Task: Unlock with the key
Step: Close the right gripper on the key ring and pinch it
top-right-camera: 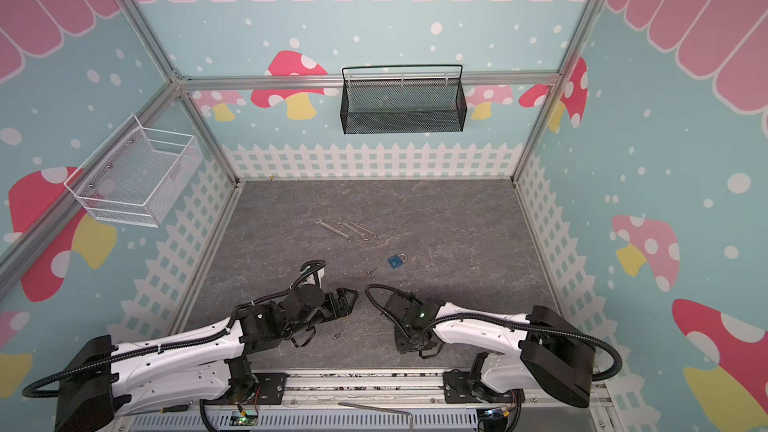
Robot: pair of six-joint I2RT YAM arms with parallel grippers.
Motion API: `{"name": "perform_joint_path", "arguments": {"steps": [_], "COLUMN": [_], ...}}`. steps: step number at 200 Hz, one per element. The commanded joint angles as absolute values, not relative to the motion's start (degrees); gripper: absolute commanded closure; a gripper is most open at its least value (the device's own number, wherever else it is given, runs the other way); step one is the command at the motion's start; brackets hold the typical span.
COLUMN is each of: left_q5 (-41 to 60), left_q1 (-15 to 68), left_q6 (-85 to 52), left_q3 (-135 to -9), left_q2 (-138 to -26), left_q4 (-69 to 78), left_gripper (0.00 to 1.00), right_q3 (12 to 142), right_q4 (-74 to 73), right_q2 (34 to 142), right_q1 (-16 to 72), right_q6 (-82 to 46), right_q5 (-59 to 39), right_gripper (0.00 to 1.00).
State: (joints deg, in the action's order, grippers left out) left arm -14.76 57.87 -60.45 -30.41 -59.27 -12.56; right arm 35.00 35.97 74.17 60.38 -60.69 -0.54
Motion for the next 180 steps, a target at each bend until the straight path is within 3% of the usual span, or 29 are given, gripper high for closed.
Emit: {"name": "perform_joint_path", "arguments": {"steps": [1,107,180], "left_q5": [-15.3,-15.7,-15.3], "left_q1": [57.3,55.7,55.5], "left_q6": [-58.6,-59.8,-59.4], "left_q3": [-32.1,-28.7,-30.1], "left_q2": [-57.5,-52.2,-54.2], "left_q4": [-14.7,-16.2,-15.9], "left_gripper": [0.0,0.0,0.0], "right_q3": [35.6,42.6,38.6], "right_q4": [34.2,30.5,33.6], "right_q2": [77.1,87.0,79.8], "right_q1": [60.2,60.5,60.1], "right_q6": [-62.9,-52.8,-54.3], "right_q5": [0.6,0.9,-1.4], "right_gripper": [0.58,0.59,0.56]}}
